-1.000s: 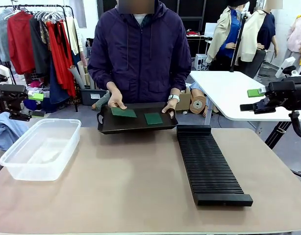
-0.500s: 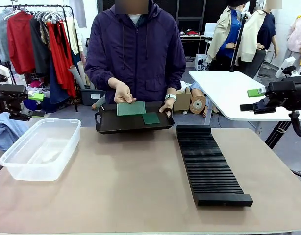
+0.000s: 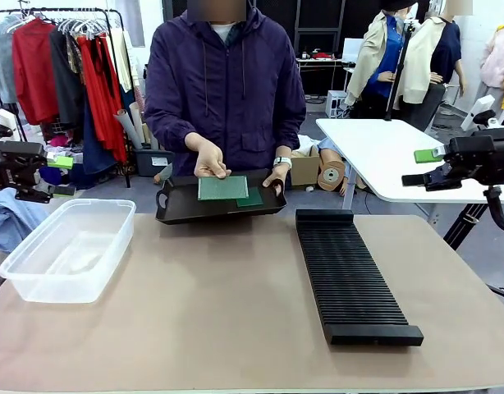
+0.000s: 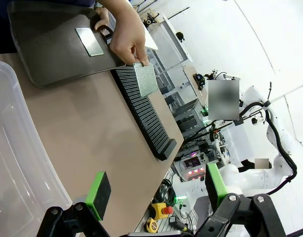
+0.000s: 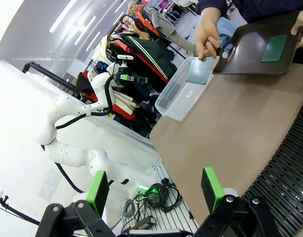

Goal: Sort PCBs into racks and boxes based on the side picked up.
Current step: Pick up the Blank PCB handed by the Human.

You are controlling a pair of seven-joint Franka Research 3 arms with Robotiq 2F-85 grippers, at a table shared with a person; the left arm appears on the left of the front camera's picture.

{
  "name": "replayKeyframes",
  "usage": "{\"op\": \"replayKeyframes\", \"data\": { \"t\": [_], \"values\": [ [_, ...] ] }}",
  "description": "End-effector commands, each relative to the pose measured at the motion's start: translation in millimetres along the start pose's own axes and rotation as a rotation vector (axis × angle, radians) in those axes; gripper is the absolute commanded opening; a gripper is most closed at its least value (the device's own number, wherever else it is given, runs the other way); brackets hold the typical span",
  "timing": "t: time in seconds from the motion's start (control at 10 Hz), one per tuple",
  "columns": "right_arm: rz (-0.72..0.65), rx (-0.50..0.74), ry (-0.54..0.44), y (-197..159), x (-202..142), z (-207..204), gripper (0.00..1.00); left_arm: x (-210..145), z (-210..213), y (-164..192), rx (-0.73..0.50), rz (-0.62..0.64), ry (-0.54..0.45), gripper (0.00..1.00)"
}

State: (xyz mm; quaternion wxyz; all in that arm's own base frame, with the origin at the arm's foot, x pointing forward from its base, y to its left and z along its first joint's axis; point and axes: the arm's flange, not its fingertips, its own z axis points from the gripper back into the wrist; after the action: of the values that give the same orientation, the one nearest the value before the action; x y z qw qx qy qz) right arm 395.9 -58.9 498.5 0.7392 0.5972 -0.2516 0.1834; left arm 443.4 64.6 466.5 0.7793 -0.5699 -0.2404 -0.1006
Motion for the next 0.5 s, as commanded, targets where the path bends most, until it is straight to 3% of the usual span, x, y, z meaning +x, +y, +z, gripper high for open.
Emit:
{"op": "replayKeyframes", "data": {
  "t": [0.0, 0.4],
  "values": [
    [-0.001, 0.005, -0.007, 3, 2, 1, 1.00, 0, 2, -2, 0.001, 0.007, -0.001, 1.00],
    [-0.040, 0.004, 0.040, -20, 8, -22, 1.00, 0, 2, -2, 0.001, 0.007, -0.001, 1.00]
  ]
}}
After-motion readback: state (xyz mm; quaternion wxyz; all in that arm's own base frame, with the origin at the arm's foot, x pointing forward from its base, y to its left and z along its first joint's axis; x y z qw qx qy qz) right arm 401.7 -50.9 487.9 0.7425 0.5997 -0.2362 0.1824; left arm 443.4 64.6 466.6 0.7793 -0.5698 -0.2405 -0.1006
